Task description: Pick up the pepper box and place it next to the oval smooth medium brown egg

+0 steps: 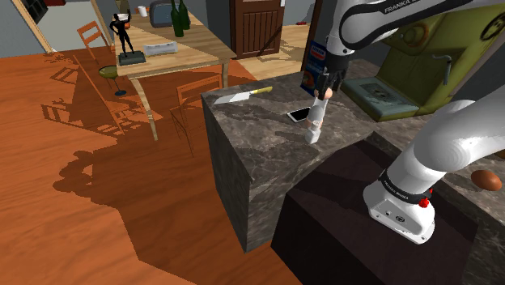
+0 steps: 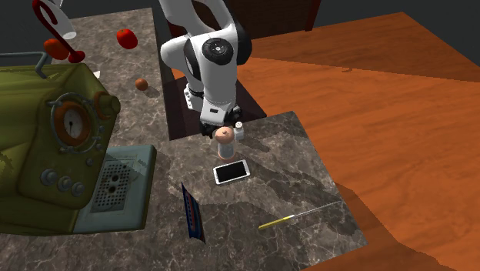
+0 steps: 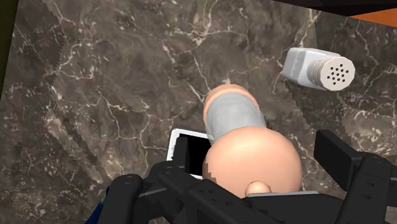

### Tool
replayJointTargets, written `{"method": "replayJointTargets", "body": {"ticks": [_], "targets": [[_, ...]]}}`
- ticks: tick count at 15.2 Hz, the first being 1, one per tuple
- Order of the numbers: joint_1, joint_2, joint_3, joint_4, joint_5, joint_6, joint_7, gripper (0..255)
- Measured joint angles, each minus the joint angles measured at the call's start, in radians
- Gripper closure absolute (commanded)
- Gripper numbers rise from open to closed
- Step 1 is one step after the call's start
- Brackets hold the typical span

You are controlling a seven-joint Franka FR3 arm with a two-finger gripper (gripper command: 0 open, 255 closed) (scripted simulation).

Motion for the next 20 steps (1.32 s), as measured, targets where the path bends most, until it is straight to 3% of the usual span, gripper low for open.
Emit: {"method": "replayJointTargets", "body": {"ticks": [1,2,12,20], "targets": [[0.000,0.000,0.000,0.000,0.000,0.000,0.000,0],[0.000,0.000,0.000,0.000,0.000,0.000,0.000,255],[0.000,-0.001,0.000,0.000,0.000,0.000,0.000,255],[0.002,-0.043,0.009,0.065,0.006,-0.108,-0.001,255]]}}
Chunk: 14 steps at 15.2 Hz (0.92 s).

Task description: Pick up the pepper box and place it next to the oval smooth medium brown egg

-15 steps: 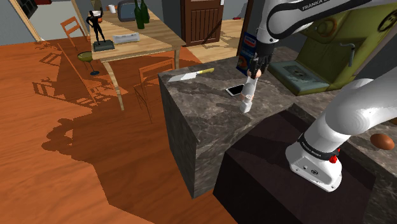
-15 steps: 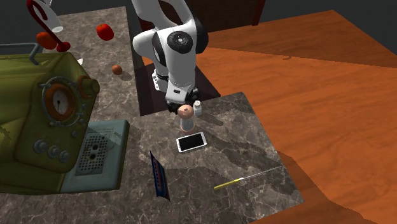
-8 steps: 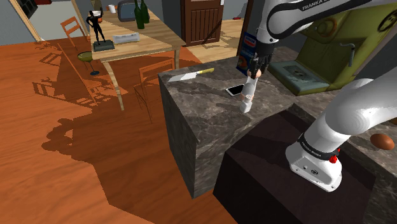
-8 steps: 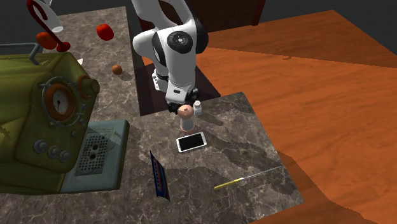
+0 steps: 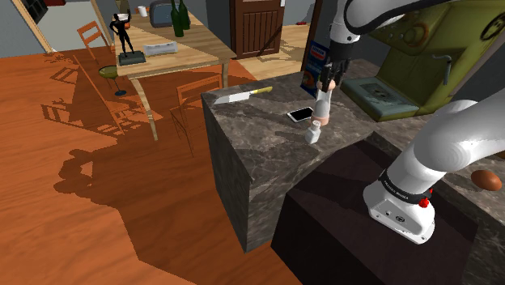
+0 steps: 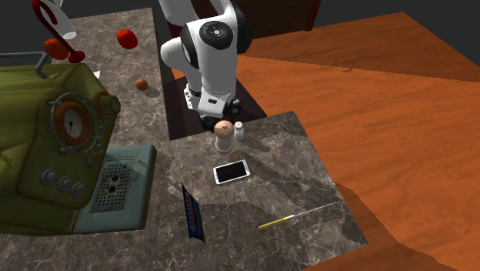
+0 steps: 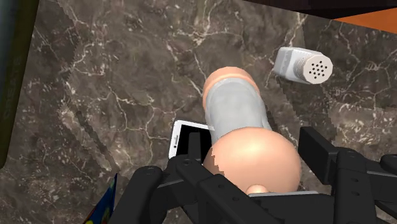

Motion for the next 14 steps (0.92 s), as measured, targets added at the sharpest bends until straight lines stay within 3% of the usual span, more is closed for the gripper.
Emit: {"method": "replayJointTargets", "body": {"ticks": [14], "targets": [[0.003,-0.043,0.012,0.160,0.010,-0.203,-0.008,255]]}}
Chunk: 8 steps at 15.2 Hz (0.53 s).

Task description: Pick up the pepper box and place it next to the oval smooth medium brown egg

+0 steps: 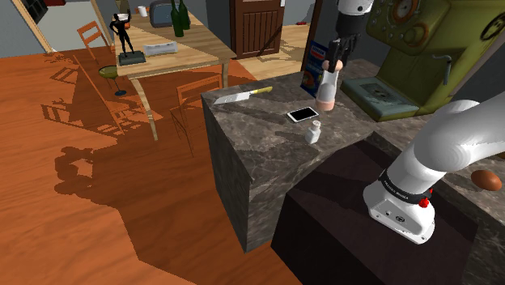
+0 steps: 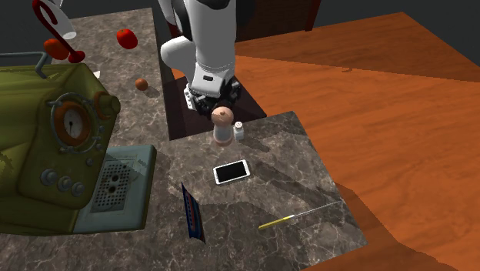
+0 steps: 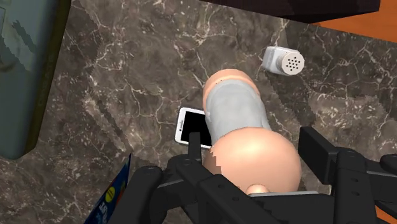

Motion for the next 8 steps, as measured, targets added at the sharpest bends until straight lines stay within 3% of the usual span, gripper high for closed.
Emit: {"method": "replayJointTargets", "body": {"ticks": [8], "targets": [[0.002,-0.001,0.006,0.106,0.006,-0.107,-0.004,255]]}}
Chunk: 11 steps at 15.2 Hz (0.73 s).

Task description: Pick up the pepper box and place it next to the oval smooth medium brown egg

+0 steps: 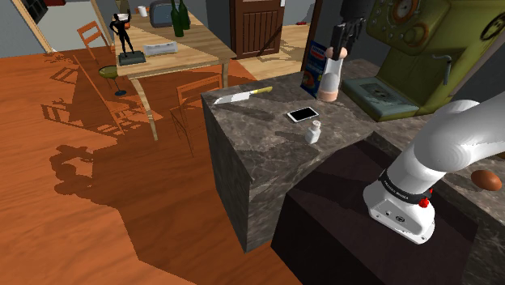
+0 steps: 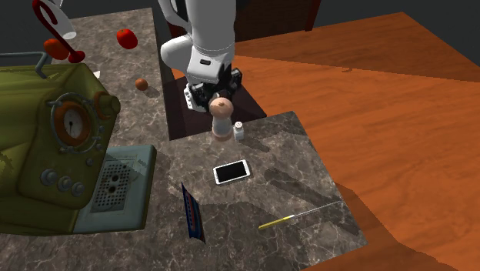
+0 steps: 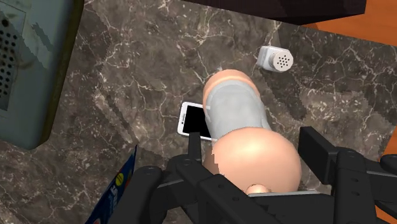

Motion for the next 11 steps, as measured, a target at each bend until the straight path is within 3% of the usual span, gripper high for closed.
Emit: {"method": "replayJointTargets", "body": {"ticks": [11], "targets": [[0.002,0.020,0.005,0.164,0.005,-0.144,-0.010,255]]}}
